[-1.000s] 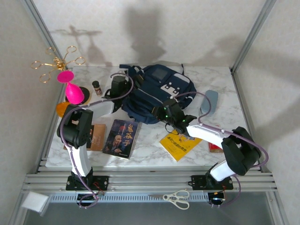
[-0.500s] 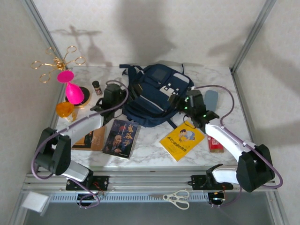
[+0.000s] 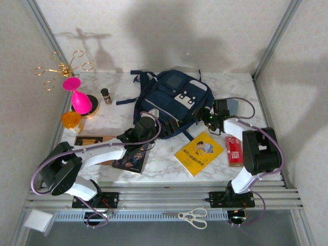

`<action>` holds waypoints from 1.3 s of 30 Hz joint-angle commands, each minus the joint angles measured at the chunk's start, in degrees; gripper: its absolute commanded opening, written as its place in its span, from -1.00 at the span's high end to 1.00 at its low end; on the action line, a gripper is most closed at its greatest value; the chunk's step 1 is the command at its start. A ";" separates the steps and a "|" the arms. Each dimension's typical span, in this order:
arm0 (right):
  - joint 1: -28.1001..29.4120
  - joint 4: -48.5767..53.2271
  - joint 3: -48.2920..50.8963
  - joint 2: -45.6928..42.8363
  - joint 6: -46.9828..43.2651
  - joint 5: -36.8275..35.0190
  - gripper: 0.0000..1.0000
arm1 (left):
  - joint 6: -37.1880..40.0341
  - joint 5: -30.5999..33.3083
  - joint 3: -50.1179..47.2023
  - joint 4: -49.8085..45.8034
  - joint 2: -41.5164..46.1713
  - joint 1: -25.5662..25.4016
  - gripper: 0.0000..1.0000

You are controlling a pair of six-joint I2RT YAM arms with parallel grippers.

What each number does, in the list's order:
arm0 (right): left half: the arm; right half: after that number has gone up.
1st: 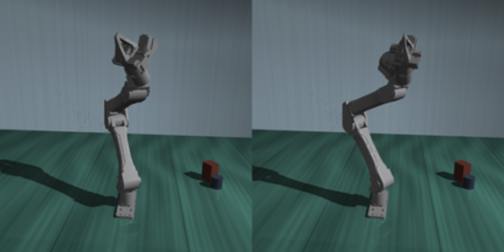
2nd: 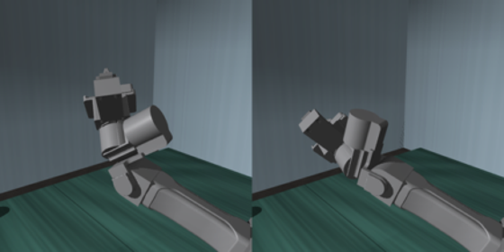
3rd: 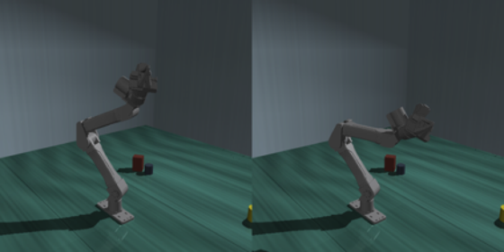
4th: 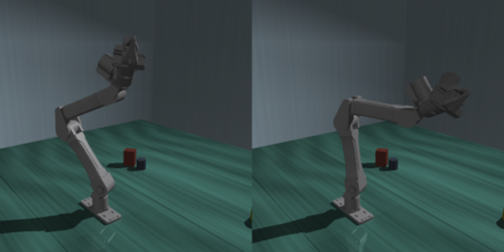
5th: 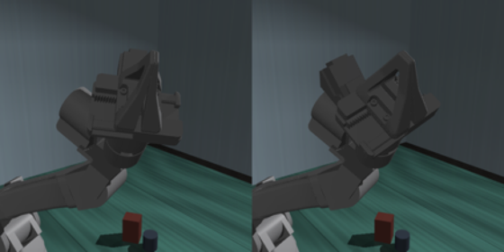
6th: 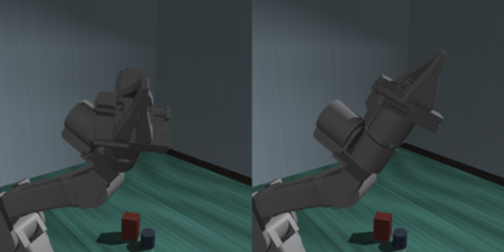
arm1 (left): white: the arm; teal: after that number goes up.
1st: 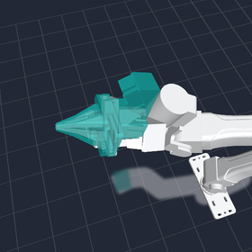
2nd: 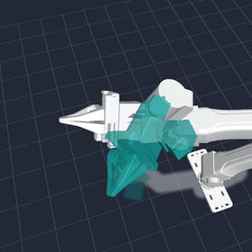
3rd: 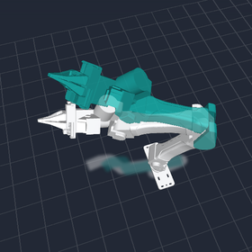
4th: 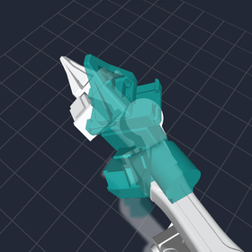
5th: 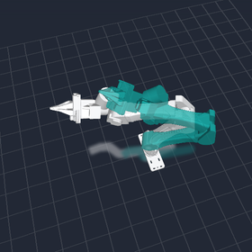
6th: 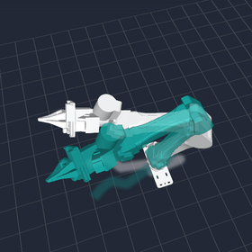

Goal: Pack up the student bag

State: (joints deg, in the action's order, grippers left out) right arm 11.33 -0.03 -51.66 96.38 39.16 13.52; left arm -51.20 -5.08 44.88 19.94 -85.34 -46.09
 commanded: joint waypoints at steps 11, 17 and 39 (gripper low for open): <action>-0.47 -7.75 -9.00 11.19 2.57 7.21 -0.52 | -0.91 3.65 0.99 5.70 -9.98 -0.08 -0.99; -0.44 -9.23 -9.41 12.36 3.49 8.64 0.02 | 2.23 5.37 1.25 3.09 -11.34 2.88 -0.99; 12.25 -17.29 5.86 -15.17 28.40 -1.74 0.81 | 18.87 -6.63 16.49 4.35 -15.57 23.65 -0.99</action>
State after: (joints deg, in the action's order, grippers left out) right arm 20.45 -14.11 -46.28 83.37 62.08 13.19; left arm -34.94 -9.61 57.78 24.53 -100.20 -25.56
